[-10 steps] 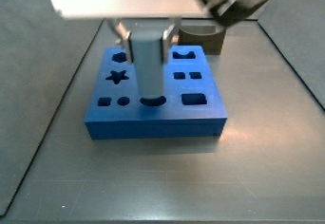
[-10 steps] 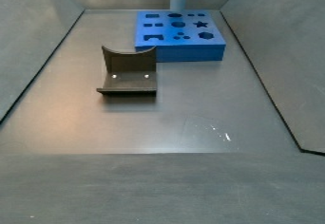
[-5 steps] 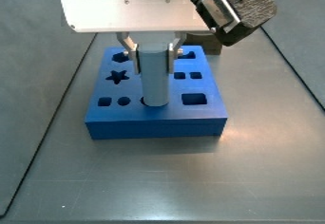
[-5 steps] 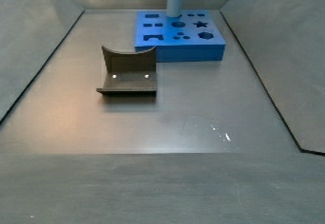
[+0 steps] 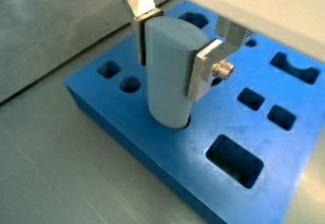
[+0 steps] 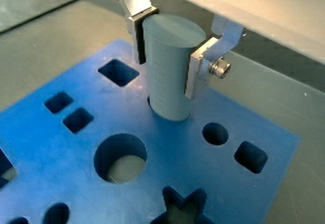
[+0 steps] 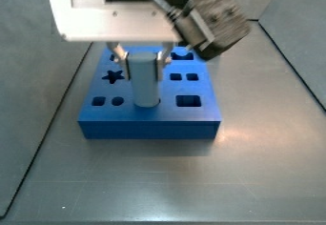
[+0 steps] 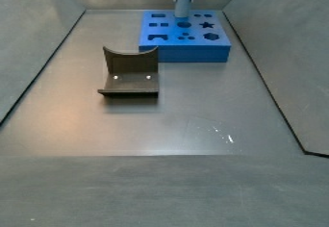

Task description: Insert the oval object.

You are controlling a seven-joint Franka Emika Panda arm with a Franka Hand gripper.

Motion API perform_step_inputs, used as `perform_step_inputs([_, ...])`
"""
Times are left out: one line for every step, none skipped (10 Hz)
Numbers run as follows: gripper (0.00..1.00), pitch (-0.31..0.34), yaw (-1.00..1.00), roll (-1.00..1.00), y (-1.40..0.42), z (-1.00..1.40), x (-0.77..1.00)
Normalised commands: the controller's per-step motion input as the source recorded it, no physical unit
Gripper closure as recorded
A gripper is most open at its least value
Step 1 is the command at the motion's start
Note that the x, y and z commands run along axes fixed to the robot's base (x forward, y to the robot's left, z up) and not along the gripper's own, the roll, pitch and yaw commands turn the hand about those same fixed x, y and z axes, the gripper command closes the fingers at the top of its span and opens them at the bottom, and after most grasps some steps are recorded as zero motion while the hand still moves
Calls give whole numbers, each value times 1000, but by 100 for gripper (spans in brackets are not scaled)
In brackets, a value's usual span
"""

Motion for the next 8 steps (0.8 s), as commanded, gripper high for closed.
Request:
perform_step_inputs([100, -54, -100, 143, -23, -360, -89])
perform_step_inputs([100, -47, -149, 197, -66, -329, -37])
perform_step_inputs([100, -11, -180, 229, -57, -329, 0])
perform_step_inputs([100, 0, -191, 249, -34, -331, 0])
perform_step_inputs([100, 0, -171, 241, -31, -329, 14])
perform_step_inputs([100, 0, -120, 230, -17, -320, 46])
perform_step_inputs([100, 0, -9, 0, 0, -94, 80])
perform_step_inputs([100, 0, 0, 0, 0, 0, 0])
